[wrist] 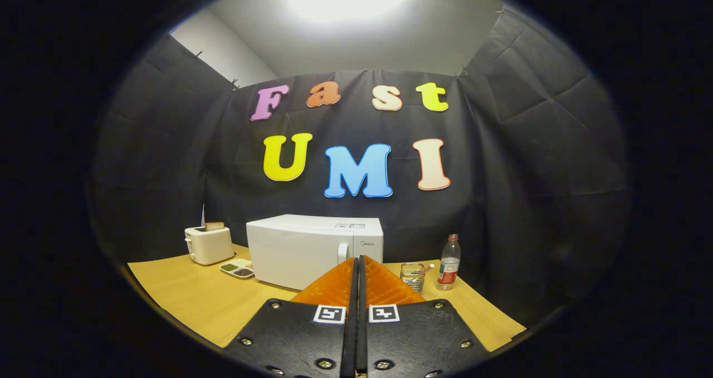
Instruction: Open the microwave, put the food inside, and close the microwave door.
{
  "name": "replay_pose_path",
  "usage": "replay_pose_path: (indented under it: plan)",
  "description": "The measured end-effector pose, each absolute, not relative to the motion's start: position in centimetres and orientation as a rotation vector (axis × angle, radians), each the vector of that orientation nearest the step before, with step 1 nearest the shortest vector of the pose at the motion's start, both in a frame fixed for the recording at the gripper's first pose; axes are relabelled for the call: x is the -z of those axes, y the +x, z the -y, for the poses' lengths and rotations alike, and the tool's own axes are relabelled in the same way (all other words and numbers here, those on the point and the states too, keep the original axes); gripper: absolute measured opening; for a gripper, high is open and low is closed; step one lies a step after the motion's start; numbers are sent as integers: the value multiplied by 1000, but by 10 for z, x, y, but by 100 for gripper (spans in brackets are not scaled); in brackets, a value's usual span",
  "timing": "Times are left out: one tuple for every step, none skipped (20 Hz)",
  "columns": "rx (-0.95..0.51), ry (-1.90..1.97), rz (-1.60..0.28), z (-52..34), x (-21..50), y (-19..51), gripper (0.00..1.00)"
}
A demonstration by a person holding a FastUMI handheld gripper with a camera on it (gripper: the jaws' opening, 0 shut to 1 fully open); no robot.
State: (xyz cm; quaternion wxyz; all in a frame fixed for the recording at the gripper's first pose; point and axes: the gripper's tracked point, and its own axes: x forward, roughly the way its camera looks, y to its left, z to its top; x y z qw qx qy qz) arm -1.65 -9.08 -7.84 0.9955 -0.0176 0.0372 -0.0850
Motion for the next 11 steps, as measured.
replay_pose_path:
  plan:
    - [181,-46,-106,89,83,-17,3]
    - [162,-55,-121,79,85,-18,33]
    - [160,-68,-119,74,81,-16,64]
    - [175,-80,-112,72,76,-21,94]
    - [193,-86,-95,72,72,-22,98]
    - [197,-84,-74,67,68,-24,97]
    - [184,-80,-65,61,66,-24,97]
    - [159,-76,-72,53,70,-24,97]
    - [132,-72,-83,47,73,-25,97]
    - [120,-66,-93,47,75,-25,97]
    - [120,-62,-101,49,76,-25,97]
